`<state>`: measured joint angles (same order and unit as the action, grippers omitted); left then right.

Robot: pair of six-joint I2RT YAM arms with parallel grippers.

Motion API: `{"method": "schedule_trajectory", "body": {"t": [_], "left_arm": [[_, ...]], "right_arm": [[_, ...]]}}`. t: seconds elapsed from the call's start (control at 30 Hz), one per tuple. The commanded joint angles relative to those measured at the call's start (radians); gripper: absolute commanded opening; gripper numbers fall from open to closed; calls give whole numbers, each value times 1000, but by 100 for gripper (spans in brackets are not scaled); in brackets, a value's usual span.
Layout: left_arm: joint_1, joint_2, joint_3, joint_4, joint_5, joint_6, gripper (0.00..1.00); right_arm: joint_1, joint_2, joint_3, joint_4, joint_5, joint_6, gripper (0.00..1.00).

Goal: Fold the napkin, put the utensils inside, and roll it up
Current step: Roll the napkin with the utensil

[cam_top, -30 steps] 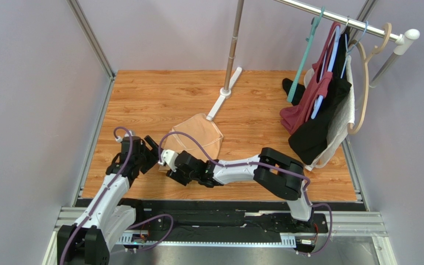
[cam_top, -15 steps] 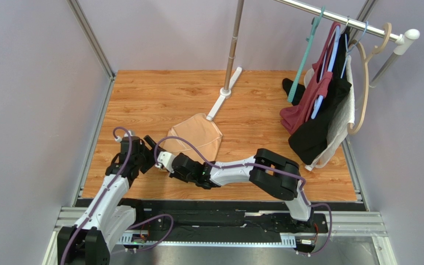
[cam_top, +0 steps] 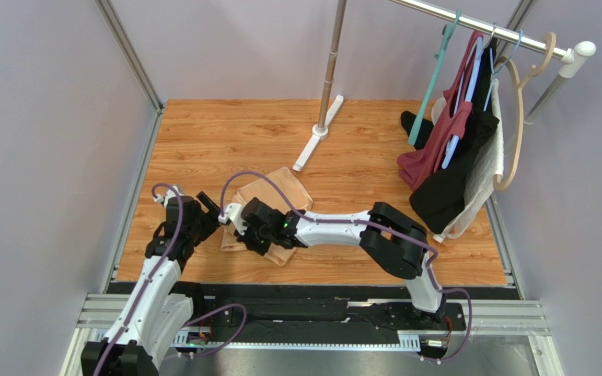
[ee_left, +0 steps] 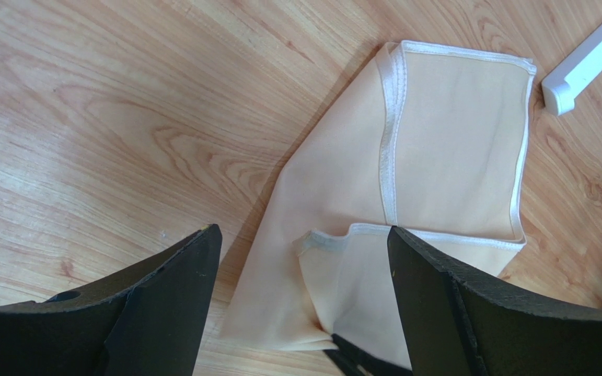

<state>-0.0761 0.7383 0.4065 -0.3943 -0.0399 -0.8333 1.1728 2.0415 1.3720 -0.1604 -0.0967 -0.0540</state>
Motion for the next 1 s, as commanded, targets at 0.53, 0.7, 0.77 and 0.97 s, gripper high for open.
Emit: {"method": "schedule_trajectory", "body": {"t": [0.53, 0.7, 0.77, 0.97], "left_arm": [[-4, 4, -95, 492, 360, 172, 76], [-4, 125, -31, 355, 353, 112, 69], [-4, 154, -24, 344, 376, 90, 65], [-4, 176, -12, 287, 394, 77, 58]], "right_arm": [[-262, 82, 108, -183, -502, 209, 0], [-262, 56, 79, -157, -453, 181, 0], [-262, 52, 76, -156, -445, 180, 0], [-262, 52, 73, -151, -433, 180, 0]]}}
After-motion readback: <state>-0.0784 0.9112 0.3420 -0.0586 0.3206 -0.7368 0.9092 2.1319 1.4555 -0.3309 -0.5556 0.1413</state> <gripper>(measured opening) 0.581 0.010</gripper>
